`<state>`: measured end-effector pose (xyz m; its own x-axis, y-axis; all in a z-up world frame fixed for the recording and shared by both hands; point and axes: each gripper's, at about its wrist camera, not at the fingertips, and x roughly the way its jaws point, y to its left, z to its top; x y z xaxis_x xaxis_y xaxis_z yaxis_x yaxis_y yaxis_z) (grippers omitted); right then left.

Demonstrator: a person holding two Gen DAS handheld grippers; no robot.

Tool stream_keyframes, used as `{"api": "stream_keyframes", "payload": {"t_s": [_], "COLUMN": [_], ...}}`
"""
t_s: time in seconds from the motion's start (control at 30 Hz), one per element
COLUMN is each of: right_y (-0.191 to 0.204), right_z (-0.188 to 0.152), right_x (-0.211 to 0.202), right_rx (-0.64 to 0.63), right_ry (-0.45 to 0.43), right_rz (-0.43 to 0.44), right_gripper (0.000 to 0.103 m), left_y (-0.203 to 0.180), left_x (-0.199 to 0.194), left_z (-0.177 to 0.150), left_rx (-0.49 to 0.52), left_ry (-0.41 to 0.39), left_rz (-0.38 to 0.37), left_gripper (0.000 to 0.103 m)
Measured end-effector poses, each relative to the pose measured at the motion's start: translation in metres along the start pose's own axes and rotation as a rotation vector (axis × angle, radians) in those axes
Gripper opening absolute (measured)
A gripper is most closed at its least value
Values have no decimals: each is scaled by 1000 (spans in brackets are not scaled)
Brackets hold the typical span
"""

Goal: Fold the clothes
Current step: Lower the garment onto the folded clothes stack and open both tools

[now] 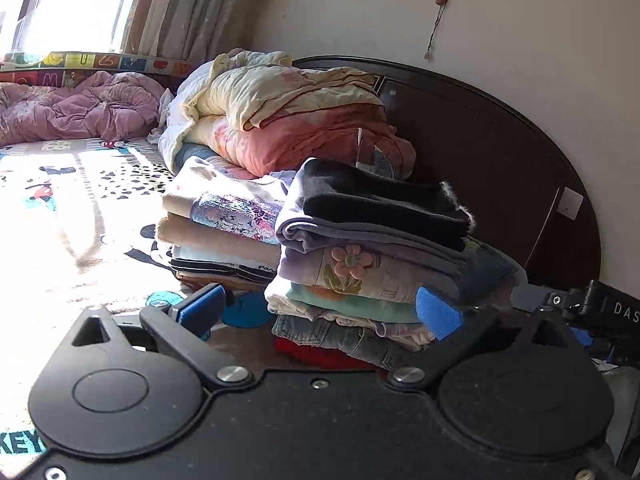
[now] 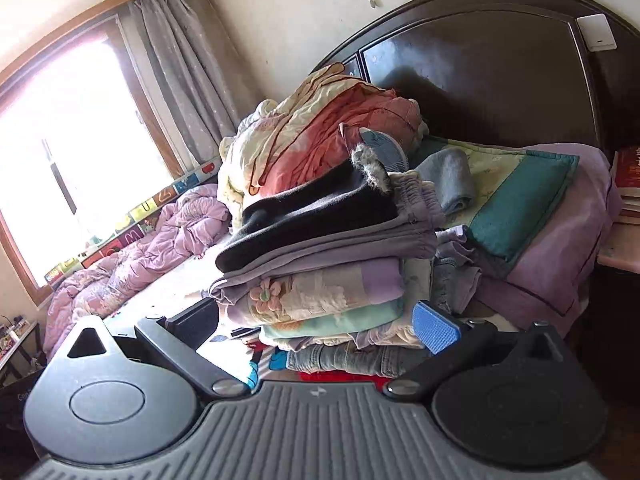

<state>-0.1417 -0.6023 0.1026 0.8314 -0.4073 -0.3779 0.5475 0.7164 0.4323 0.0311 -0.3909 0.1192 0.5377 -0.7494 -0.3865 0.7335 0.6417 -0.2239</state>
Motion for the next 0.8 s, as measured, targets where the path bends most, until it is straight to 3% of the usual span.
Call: {"api": "stream_keyframes", "payload": {"t_s": [0.1, 0.27, 0.8], "right_y": [9, 30, 54], "right_z": [1, 4, 18], "right_x": [-9, -26, -48], "right_rx": [-27, -148, -233], "right_ry": [35, 26, 7], "right_rz": [-44, -130, -193], "right_gripper": [102, 102, 102], "left_y": [-11, -17, -30], "left_x": [-16, -27, -38], "left_z": [3, 12, 27], "left_rx": [72, 80, 104], "left_ry": [-4, -30, -15], "left_rz": [3, 19, 2], "left_gripper": [103, 103, 103]}}
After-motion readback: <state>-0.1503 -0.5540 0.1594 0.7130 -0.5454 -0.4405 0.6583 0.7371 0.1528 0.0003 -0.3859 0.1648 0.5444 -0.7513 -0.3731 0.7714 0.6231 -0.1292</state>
